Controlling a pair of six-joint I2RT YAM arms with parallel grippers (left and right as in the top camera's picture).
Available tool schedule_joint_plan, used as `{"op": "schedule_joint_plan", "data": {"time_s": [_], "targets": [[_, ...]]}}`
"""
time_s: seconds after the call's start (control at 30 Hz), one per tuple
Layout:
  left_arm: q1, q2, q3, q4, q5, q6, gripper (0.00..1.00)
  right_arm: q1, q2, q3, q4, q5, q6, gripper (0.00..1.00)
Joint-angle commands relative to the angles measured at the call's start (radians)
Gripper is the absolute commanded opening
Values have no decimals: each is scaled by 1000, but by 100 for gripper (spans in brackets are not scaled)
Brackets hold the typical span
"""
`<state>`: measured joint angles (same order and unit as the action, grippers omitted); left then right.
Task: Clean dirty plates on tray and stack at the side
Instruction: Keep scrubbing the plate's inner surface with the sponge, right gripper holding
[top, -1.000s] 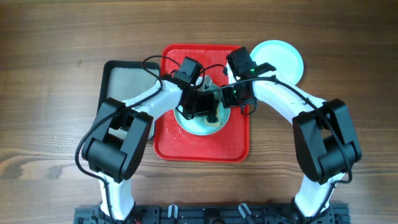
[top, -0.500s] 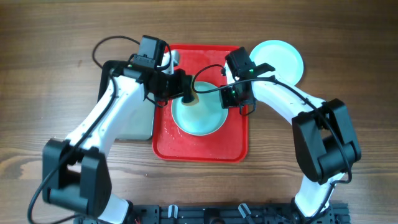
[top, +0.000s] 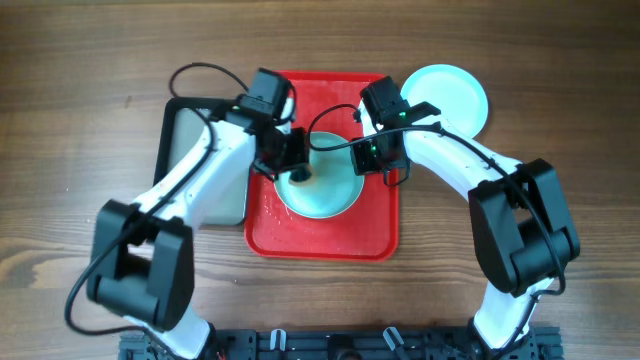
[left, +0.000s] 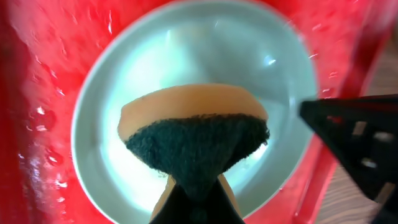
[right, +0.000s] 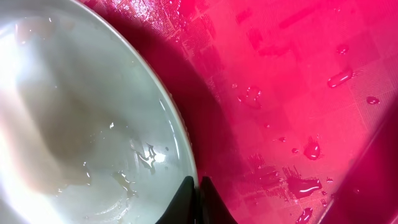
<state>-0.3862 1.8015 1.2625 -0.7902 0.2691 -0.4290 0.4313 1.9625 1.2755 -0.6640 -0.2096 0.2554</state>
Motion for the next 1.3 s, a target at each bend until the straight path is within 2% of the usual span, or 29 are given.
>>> {"op": "schedule_joint_plan", "data": {"time_s": [0.0,0.2,0.4,0.7,0.97,1.27], "targets": [[-12,47,-2,-39,-113,-108,4,6,-3,-8,5,-20,-20,4],[-14,50,-2,-46,-129,-156,4,6,-3,-8,5,-20,-19,4],[-63,68,-2,-51,-137,-157,4,6,-3,-8,5,-20,-19,4],[-47,123,-2,-1,-140,-163,4,6,-3,-8,6,-20,-19,4],[-10,133,-2,66,-140,-99,4,6,-3,-8,6,-21,-19,4],[-11,177,-2,120,-125,-92,4,6,-3,-8,13,-21,-20,4]]}}
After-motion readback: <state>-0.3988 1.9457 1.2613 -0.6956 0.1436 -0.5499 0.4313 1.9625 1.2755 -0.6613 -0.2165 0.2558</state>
